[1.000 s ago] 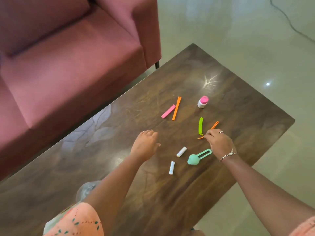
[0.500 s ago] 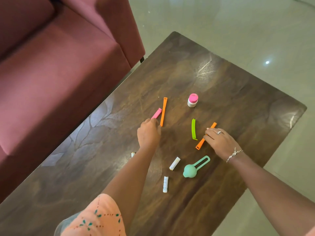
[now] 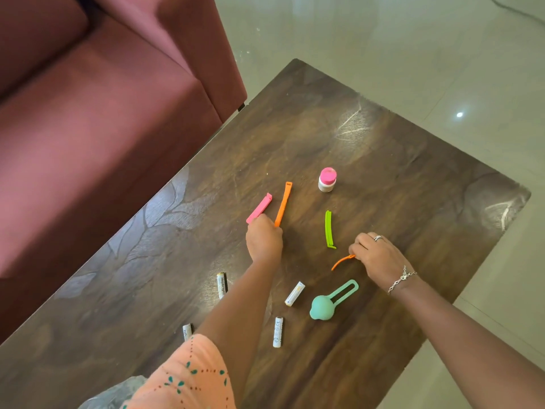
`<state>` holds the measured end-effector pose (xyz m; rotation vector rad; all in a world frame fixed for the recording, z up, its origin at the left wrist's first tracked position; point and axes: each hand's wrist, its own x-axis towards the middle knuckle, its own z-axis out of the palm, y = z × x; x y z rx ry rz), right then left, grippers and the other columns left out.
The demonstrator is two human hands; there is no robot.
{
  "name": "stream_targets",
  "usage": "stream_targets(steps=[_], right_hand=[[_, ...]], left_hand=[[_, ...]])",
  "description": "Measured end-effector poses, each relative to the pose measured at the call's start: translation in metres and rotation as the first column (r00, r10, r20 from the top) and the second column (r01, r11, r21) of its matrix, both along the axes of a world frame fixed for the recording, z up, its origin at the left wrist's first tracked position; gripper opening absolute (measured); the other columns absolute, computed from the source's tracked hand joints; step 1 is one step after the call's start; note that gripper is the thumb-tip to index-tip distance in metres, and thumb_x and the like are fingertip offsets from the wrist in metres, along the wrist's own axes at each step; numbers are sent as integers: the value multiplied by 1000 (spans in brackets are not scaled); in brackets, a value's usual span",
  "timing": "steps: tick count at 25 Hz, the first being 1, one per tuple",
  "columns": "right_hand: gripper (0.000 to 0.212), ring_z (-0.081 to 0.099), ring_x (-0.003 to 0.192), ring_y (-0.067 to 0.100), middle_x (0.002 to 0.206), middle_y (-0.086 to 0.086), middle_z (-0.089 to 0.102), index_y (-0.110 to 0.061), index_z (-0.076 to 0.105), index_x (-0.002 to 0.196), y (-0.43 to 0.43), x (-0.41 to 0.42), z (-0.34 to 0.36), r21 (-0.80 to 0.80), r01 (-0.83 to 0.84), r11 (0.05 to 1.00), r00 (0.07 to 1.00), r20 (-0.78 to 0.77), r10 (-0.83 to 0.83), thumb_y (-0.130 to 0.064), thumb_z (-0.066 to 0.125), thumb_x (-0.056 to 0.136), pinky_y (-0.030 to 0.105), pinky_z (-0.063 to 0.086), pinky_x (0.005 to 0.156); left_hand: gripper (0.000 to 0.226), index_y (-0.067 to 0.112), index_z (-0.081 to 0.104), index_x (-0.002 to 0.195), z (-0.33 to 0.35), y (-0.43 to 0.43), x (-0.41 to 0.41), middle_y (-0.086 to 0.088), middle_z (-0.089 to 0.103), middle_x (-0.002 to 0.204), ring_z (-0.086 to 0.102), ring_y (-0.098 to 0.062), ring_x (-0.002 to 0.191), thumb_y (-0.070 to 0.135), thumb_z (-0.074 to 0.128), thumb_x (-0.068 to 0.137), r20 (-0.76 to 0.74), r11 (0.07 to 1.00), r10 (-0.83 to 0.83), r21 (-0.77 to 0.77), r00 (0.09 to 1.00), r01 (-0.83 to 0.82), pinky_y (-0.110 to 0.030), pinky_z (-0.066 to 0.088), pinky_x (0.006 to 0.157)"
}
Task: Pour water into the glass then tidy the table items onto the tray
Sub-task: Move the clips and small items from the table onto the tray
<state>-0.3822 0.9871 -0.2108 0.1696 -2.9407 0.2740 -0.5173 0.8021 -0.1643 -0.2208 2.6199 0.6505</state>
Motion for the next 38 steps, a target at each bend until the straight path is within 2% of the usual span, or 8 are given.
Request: stream_targets(steps=[4,7,10,17,22,27,31,38], right_hand=[[21,57,58,25,69,4,59,-11,63,69,-11,10,21,-112,114,987,993,24,-112,10,68,65,27,44,56],[20,60,60,29,68,6,62,-7,65,70,-38,9,52,-226,195,954,977,-39,-209,-9,47,78,27,39,62],[24,63,62,30,68,7,64,-5,66,70,-81,1,83,-289,142,947,976,-120,-184,-13,44,78,26,37,66],[22,59,67,28,70,9,64,-5,65,73,-211,-4,133,-368,-45,929,978,-205,-34,-11,45,77,25,37,67],[22,48,73,19,68,7,64,-6,65,71,-319,16,159,-370,-202,907,960,-259,108,-11,45,78,24,36,67],[25,61,64,32,70,8,64,-6,65,72,-445,48,174,-382,-340,859,937,-220,273,-14,42,78,28,37,65],[28,61,63,32,70,8,65,-5,66,72,-544,74,181,-361,-485,796,873,-256,416,-17,43,81,28,37,63],[31,58,72,25,72,10,66,-4,68,72,-712,110,172,-336,-727,599,687,-335,645,-19,45,86,25,39,66]], left_hand=[[6,8,64,82,26,-23,24,-8,64,83,61,-27,78,5,60,78,24,977,121,171,992,-124,-36,52,71],[8,12,61,72,54,-51,47,-1,58,70,56,-21,67,5,61,76,22,948,181,263,983,-180,-27,45,58],[21,20,54,63,87,-92,70,6,52,60,51,-16,62,4,62,75,0,924,250,298,968,-238,-24,39,53],[25,22,52,58,142,-218,120,-4,61,64,63,-26,64,3,62,72,-34,850,430,351,902,-392,-42,56,66],[24,22,53,57,175,-329,173,-1,60,59,65,-30,66,5,63,70,-66,805,516,377,854,-458,-43,55,67],[17,16,57,61,200,-456,240,0,59,58,62,-26,60,3,62,70,-102,705,667,406,738,-582,-42,56,65],[16,20,57,63,201,-547,294,9,54,54,53,-10,54,8,65,70,-133,653,744,351,655,-671,-26,45,56],[14,17,56,64,172,-695,387,6,54,56,52,-14,59,10,64,73,-169,546,837,220,520,-808,-26,39,58]])
